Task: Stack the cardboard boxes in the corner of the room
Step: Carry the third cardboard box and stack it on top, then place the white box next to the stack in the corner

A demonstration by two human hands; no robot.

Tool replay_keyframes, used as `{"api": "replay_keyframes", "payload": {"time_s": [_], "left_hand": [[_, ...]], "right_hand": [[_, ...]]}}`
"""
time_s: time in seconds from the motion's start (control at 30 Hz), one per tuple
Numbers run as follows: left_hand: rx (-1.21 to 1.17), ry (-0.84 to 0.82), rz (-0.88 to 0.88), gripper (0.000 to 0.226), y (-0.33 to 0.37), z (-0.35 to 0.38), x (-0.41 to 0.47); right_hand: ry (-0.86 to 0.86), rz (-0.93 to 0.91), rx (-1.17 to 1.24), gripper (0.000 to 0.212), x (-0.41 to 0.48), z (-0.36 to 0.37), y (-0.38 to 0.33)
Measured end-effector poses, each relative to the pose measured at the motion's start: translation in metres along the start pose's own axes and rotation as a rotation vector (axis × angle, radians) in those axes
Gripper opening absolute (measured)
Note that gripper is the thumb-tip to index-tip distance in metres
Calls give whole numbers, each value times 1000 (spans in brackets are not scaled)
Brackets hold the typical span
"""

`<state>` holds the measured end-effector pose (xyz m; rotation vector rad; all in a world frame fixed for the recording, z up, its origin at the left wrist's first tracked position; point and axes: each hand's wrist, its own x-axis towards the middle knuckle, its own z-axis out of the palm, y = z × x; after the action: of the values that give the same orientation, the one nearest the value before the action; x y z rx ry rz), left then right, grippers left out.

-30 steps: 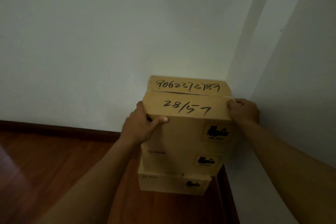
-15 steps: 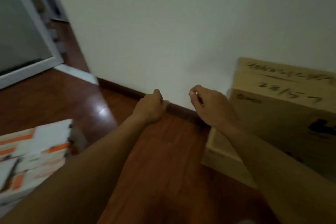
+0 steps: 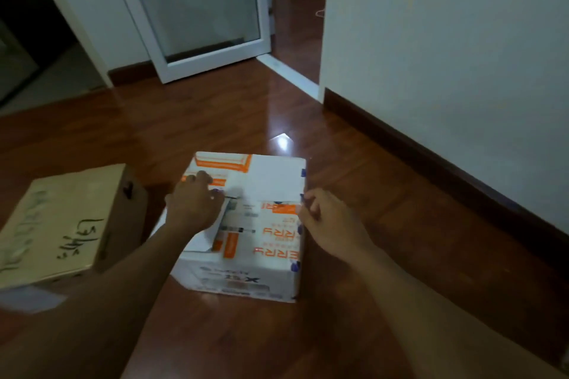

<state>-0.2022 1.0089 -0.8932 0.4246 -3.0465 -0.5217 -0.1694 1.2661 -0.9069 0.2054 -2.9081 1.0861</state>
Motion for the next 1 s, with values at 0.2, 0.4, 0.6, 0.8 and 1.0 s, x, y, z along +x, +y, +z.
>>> {"api": "replay_keyframes", "payload": {"time_s": [0.2,0.4,0.6,0.8,1.0], "left_hand": [[-186,-195,-426,92,-60,31,38],[-175,-254,-203,87,49,65,59],[-182,-418,135,92,184,117,33],[-447,-686,576,121,267,136,-11],[-93,-772,769,123,316,174,-61]], "right_hand": [[-95,297,214,70,39,61,12],[115,515,220,64,29,2,66],[235,689,209,49,-28,-92,148],[427,648,-151,44,-98,-163,190],[-17,741,-317,99,-158,-176,220]]}}
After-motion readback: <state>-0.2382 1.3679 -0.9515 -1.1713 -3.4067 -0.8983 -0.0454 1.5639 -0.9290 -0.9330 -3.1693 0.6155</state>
